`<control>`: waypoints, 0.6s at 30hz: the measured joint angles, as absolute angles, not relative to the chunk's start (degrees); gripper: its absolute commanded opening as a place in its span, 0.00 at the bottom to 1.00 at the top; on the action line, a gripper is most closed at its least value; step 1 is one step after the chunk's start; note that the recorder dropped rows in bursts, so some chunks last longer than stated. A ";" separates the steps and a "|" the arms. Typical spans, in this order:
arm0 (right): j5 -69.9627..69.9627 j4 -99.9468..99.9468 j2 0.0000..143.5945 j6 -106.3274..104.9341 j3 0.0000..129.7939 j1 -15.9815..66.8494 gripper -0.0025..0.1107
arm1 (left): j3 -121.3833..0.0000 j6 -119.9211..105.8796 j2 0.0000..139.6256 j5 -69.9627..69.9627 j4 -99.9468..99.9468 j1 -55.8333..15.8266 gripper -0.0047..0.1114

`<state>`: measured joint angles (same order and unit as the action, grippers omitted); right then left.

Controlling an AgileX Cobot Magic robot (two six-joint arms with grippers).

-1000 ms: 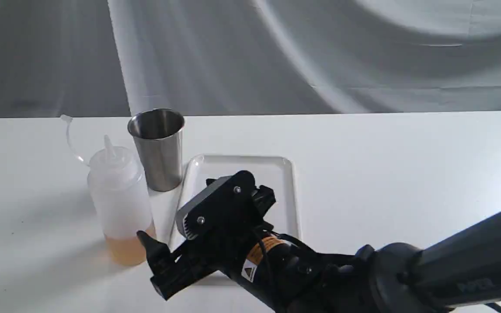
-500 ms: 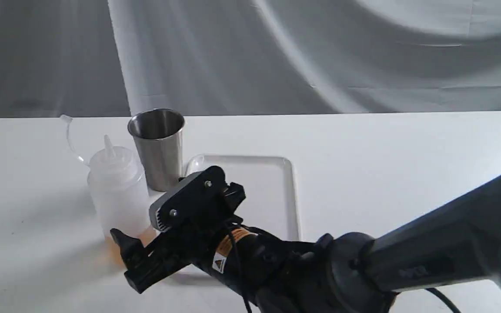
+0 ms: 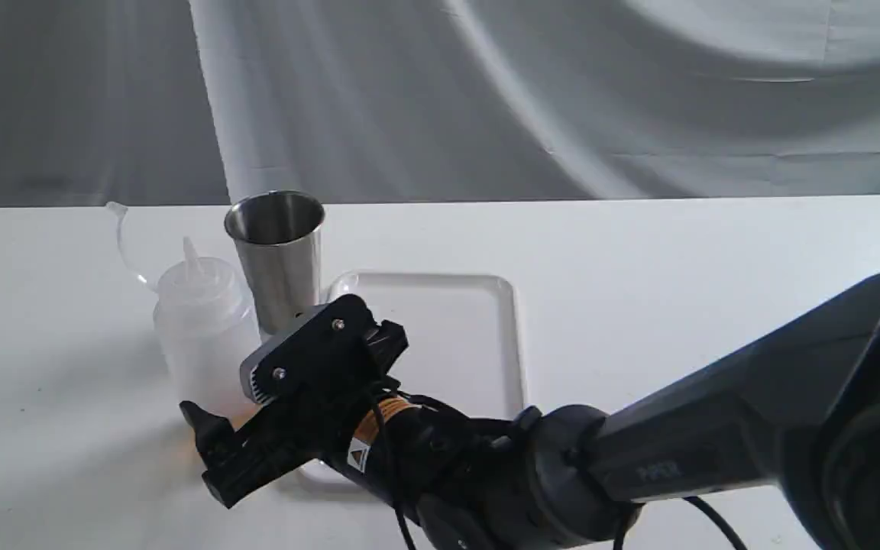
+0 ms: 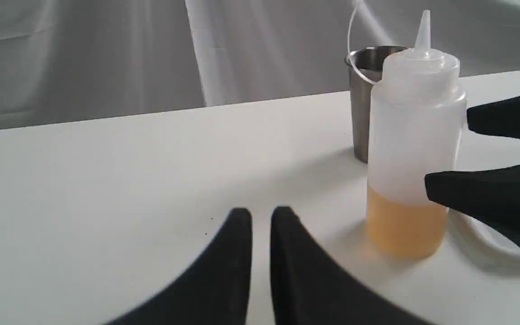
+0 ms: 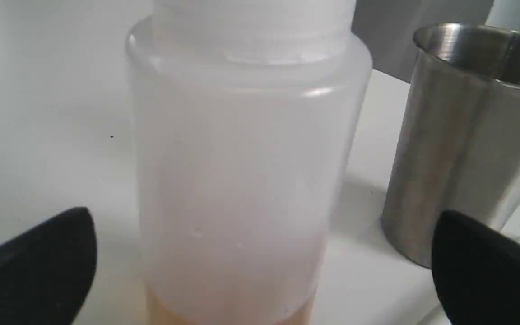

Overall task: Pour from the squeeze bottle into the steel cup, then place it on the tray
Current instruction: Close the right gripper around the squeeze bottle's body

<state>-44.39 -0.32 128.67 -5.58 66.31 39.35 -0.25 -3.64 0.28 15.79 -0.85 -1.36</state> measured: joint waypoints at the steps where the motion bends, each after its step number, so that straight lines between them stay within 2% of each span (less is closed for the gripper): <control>1: -44.06 -0.32 128.90 -5.58 66.88 39.35 0.95 | -0.26 -3.64 0.28 15.79 -0.85 -1.36 0.11; 18: -42.58 -4.41 132.49 -4.50 69.84 38.40 0.95 | -0.26 -3.64 0.28 15.79 -0.85 -1.36 0.11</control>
